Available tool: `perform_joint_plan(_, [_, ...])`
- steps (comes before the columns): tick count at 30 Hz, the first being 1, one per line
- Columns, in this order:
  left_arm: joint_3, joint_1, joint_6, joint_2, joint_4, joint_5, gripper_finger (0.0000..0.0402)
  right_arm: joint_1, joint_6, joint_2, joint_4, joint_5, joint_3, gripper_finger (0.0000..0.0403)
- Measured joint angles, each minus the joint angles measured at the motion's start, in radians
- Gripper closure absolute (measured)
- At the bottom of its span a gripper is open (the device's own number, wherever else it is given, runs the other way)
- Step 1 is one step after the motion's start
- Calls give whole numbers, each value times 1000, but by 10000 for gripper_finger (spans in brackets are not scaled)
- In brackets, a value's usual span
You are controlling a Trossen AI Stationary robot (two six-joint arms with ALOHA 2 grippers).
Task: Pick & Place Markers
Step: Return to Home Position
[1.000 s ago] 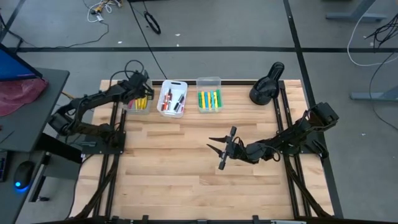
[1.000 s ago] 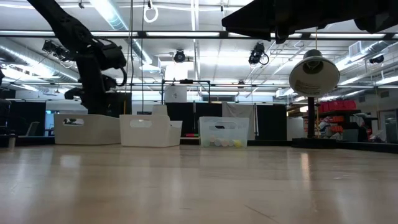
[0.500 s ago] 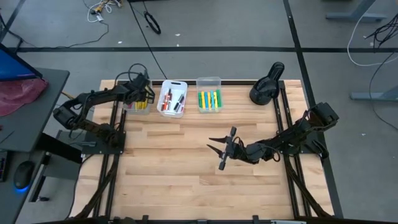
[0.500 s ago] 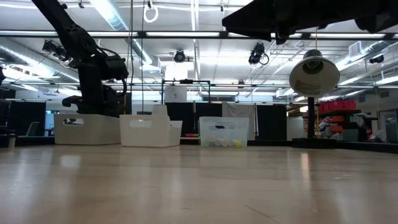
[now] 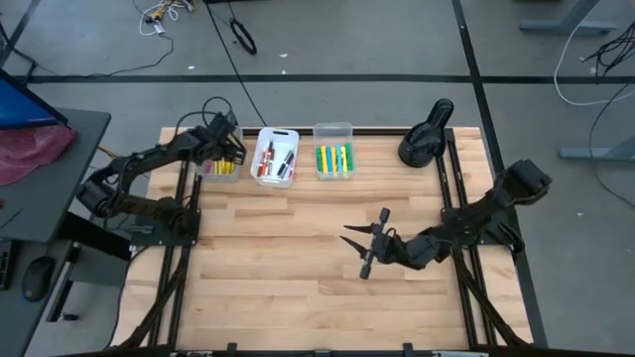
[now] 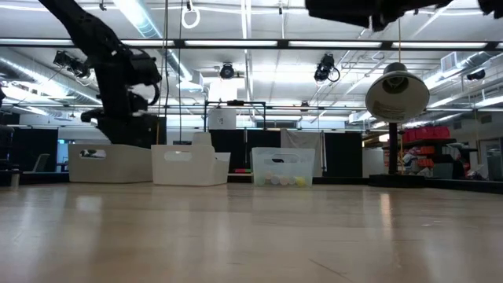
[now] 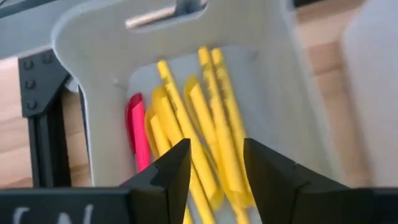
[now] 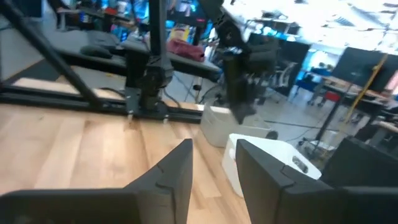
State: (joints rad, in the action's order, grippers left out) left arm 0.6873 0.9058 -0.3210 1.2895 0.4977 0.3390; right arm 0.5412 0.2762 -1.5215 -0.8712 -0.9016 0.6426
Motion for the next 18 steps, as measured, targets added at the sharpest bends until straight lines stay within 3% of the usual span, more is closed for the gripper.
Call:
perform_joint_plan(4, [59, -17, 2, -68, 61, -67, 246, 16, -131, 120, 260, 36, 0, 285])
perform_joint_plan(11, [87, -158, -3, -214, -33, -161, 246, -22, -432, 365, 788, 456, 0, 316])
perform_joint_plan(14, [87, -250, -7, -254, -97, -161, 246, -52, -451, 461, 912, 569, 0, 338])
perform_joint_plan(18, [87, -380, -6, -265, -186, -162, 246, -108, -411, 594, 918, 705, -48, 375])
